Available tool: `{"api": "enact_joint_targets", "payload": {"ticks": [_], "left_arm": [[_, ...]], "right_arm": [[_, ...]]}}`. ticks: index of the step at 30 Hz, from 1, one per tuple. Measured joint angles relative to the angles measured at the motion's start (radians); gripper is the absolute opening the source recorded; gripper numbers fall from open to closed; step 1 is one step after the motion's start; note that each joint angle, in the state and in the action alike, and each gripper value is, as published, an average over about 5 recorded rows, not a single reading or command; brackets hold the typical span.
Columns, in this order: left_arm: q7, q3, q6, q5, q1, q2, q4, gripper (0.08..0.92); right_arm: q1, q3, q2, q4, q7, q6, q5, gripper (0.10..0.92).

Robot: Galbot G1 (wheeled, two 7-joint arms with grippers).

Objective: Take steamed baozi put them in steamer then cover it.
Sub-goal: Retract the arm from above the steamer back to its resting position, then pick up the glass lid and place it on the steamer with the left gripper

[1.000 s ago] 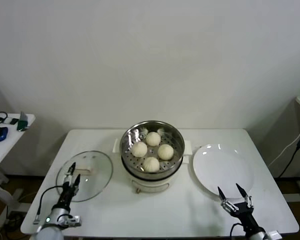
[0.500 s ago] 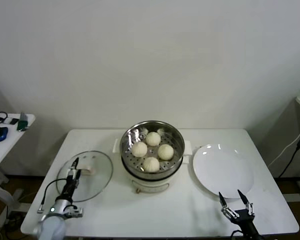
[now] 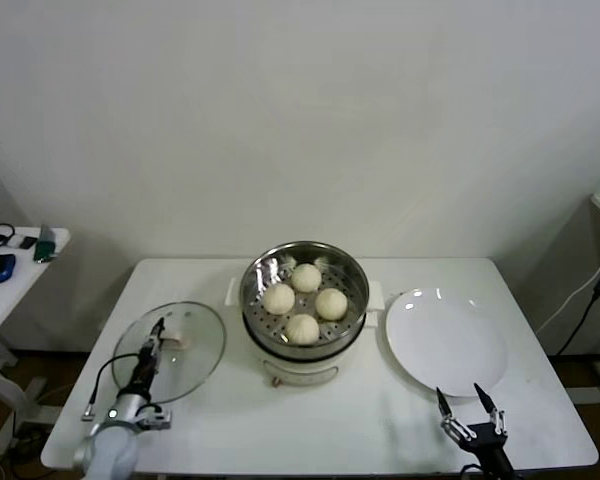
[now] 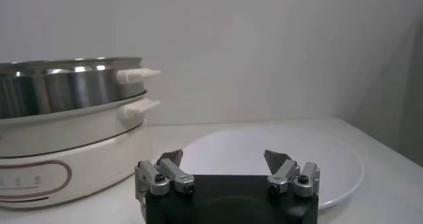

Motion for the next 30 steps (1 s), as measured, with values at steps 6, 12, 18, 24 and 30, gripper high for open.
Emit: {"api": "enact_joint_targets", "payload": {"ticks": [6, 12, 18, 24, 30], "left_arm": [[0.008, 0.002, 0.008, -0.002, 0.002, -0.008, -0.005, 0.206], [0.024, 0.006, 0.023, -0.03, 0.012, -0.003, -0.032, 0.159], [0.075, 0.014, 0.06, -0.124, 0.04, 0.038, -0.124, 0.148], [0.172, 0.017, 0.159, -0.284, 0.068, 0.123, -0.294, 0.148], [0.27, 0.045, 0.321, -0.429, 0.062, 0.221, -0.484, 0.148]], "right_arm": [[0.003, -0.001, 0.007, 0.0, 0.003, 0.002, -0.007, 0.823], [0.007, 0.0, 0.014, 0.001, 0.009, 0.003, -0.019, 0.823], [0.002, 0.008, 0.019, 0.009, 0.023, -0.006, -0.043, 0.823], [0.001, 0.012, 0.016, 0.02, 0.037, -0.022, -0.075, 0.823], [0.003, 0.015, 0.018, 0.03, 0.048, -0.031, -0.105, 0.823]]}}
